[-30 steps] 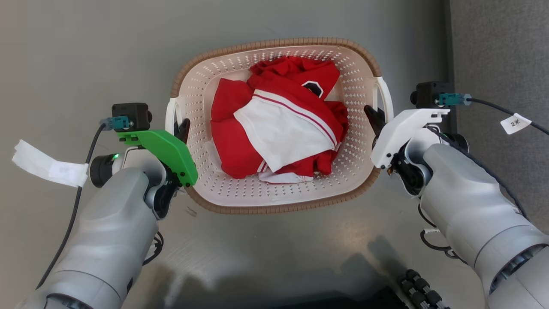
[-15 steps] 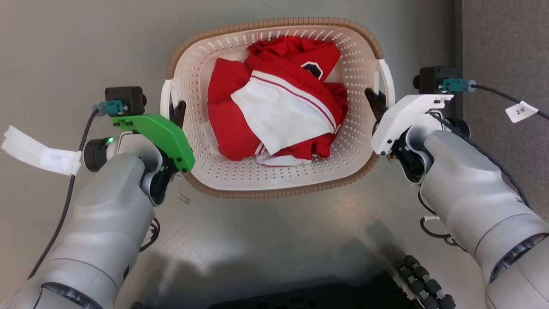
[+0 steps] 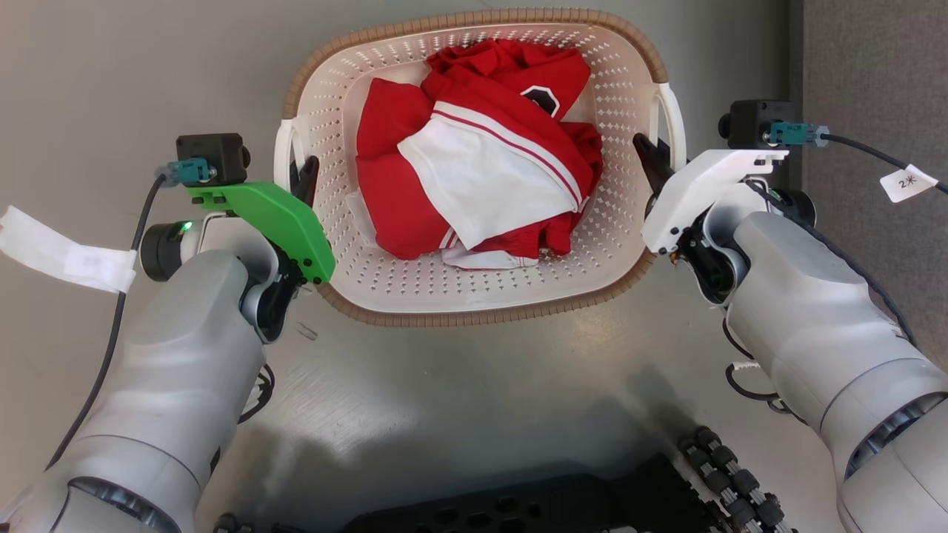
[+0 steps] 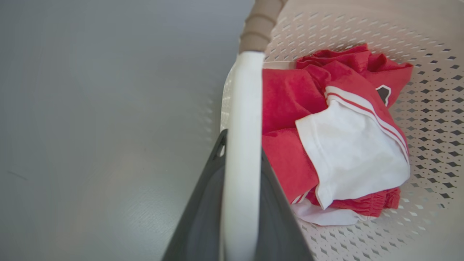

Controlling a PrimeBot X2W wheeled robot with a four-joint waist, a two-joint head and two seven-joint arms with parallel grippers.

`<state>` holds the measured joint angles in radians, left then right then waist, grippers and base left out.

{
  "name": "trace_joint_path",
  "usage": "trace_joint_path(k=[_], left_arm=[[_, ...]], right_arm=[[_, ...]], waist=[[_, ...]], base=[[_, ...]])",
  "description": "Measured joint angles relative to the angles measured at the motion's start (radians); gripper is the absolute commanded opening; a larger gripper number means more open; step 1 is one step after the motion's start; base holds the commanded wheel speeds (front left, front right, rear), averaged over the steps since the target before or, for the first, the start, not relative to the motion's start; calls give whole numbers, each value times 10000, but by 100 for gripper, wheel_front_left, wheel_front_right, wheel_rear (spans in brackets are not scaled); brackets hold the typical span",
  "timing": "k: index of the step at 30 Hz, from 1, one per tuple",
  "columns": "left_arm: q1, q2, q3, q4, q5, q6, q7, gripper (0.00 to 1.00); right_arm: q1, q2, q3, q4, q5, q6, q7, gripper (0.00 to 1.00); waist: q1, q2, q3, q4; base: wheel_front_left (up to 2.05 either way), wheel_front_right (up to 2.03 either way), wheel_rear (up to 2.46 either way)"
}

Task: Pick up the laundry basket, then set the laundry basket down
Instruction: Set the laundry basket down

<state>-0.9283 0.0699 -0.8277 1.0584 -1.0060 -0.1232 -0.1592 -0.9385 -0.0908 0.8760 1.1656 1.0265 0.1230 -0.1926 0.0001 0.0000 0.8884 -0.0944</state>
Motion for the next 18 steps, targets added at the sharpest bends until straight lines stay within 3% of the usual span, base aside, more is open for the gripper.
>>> trace_joint_path(k=[14,15,16,17,18], left_arm=[[-138,-12,-167,73,-211,0,-12,0],[-138,-23,-201,77,-221,0,-12,4],[-138,-36,-199,79,-238,0,-12,44],[-138,-52,-194,88,-307,0,-15,87],[-138,-54,-192,77,-347,-13,-15,100]], right_arm=[[-14,58,23,138,96,0,-94,0],[-29,81,23,224,105,2,-94,38],[-39,94,19,276,121,2,-94,95],[-56,98,4,316,148,4,-96,100],[-80,96,-6,351,174,13,-96,100]], waist=[[0,0,216,-16],[-1,0,245,-5],[-1,0,258,2],[-1,0,270,9],[-1,0,279,17]], base=[[0,0,0],[0,0,0],[0,0,0],[0,0,0],[0,0,0]])
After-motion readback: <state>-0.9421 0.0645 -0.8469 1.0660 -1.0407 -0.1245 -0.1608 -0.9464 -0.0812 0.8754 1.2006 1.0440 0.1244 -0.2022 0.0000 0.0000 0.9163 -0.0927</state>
